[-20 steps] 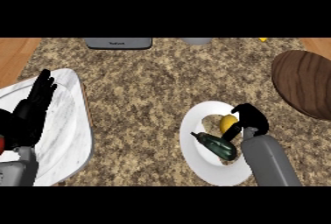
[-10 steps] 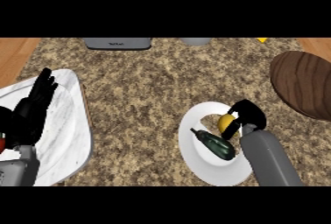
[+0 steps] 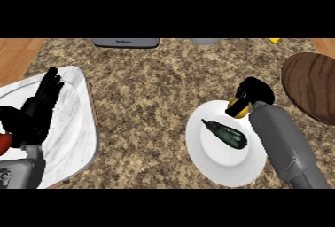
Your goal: Pick the lemon from the plate and place it in the bowl
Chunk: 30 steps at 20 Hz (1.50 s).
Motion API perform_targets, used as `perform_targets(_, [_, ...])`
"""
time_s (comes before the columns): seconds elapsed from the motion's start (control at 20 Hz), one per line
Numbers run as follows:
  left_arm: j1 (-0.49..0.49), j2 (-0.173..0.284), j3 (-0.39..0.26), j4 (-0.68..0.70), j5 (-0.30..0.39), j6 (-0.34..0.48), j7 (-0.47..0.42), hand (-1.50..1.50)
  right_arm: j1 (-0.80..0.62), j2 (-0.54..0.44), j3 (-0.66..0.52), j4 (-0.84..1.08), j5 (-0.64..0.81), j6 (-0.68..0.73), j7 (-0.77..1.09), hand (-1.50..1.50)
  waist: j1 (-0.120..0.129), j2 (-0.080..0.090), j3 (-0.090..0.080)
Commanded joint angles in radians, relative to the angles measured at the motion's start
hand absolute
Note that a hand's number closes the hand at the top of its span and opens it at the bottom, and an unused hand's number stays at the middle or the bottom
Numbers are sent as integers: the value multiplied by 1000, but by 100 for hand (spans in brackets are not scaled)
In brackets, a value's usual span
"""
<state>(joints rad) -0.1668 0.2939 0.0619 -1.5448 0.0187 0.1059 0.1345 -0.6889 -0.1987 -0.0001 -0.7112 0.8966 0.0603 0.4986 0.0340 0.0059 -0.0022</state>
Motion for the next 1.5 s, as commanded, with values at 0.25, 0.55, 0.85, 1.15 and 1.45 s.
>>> perform_targets(0.25, [-13, -2, 27, 8, -3, 5, 17, 0, -164, -53, 32, 44, 119, -148, -8, 150, -24, -5, 2])
perform_targets(0.55, [26, 6, 34, 15, -12, -1, -7, 0, -215, -121, 38, -190, 199, -234, 145, 150, -50, -16, 1])
perform_targets(0.85, [19, 3, 52, 52, 3, -28, -34, 0, -147, -209, -24, -409, 177, -177, 204, 150, -49, -10, 1])
perform_targets(1.15, [33, -43, 29, 100, -47, -13, -115, 0, -79, -233, -116, -448, 118, -201, 168, 150, -36, -5, 2])
perform_targets(1.45, [15, -13, 58, 23, -11, -40, -33, 0, -23, -312, -263, -229, -22, -329, -120, 150, -22, -1, 3])
